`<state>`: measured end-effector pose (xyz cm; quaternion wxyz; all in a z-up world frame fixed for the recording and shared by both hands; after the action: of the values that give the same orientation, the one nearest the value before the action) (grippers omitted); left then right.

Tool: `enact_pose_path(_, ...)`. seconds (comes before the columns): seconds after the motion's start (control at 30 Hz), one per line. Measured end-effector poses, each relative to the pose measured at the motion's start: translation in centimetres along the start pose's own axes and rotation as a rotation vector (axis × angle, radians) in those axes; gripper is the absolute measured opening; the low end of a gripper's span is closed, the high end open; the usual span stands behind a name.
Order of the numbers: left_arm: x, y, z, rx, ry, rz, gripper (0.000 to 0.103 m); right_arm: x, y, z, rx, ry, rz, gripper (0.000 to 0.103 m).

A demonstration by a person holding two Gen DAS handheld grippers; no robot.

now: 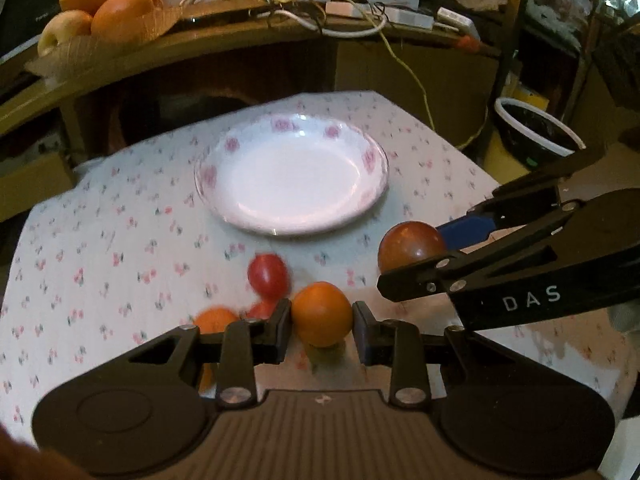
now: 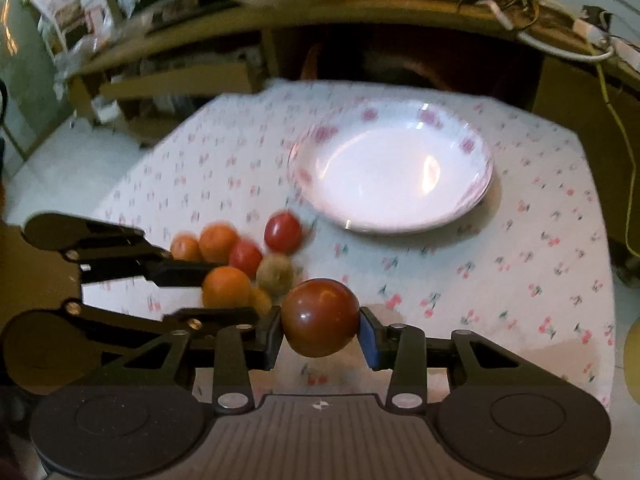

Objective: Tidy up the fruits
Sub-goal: 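Carry the dark tomato and tangerine in both tools over the white plate, then open both tools to drop the tomato and tangerine into the plate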

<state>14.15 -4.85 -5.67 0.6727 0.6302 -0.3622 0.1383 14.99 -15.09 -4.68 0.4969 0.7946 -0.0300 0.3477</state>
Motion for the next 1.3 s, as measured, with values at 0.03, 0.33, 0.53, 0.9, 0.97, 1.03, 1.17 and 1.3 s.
enact_pose_path(0.03, 0.4, -0.3, -0.1, 0.006, -0.004, 0.002, 0.037, 0.3, 0.0, 0.2, -0.002, -0.006, 0.006, 0.04)
enact_pose_path(0.33, 3.9, -2.7, -0.2, 0.031, -0.031, 0.028, 0.037, 3.4, -0.9, 2.6, -0.048, -0.046, 0.057, 0.04)
enact_pose_path(0.53, 5.1, -4.1, -0.1, 0.028, -0.036, 0.032, 0.037, 5.0, -1.9, 3.7, -0.052, -0.049, 0.072, 0.04)
enact_pose_path(0.9, 5.4, -6.0, -1.0, 0.032, -0.014, 0.019, 0.037, 5.8, -3.2, 5.8, -0.072, -0.05, 0.057, 0.04)
enact_pose_path(0.97, 5.4, -6.2, -0.9, 0.043, -0.018, 0.018, 0.037, 5.8, -3.4, 6.0, -0.073, -0.045, 0.055, 0.04)
enact_pose_path(1.03, 5.4, -6.3, -1.1, 0.051, -0.012, 0.015, 0.037, 5.8, -3.5, 6.0, -0.077, -0.037, 0.055, 0.04)
enact_pose_path(1.17, 5.4, -6.3, -1.5, 0.063, -0.008, 0.018, 0.039, 5.8, -3.5, 6.1, -0.076, -0.039, 0.061, 0.041)
enact_pose_path(1.3, 5.5, -6.1, -1.5, 0.067, -0.009, 0.019, 0.04, 5.8, -3.4, 6.1, -0.076, -0.04, 0.066, 0.041)
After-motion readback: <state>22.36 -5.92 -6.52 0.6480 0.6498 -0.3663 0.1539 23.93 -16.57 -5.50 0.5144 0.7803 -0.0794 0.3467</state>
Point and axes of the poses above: each gripper's, at about its wrist camera, not at the fingertips, and y roughly against the way its jaws point, z to its right, x to its top, the point moved 7 cm from there along -y, roughly the way its jaws point, and after that the axes turned 10 degrees about x, right-handed, at the moved point
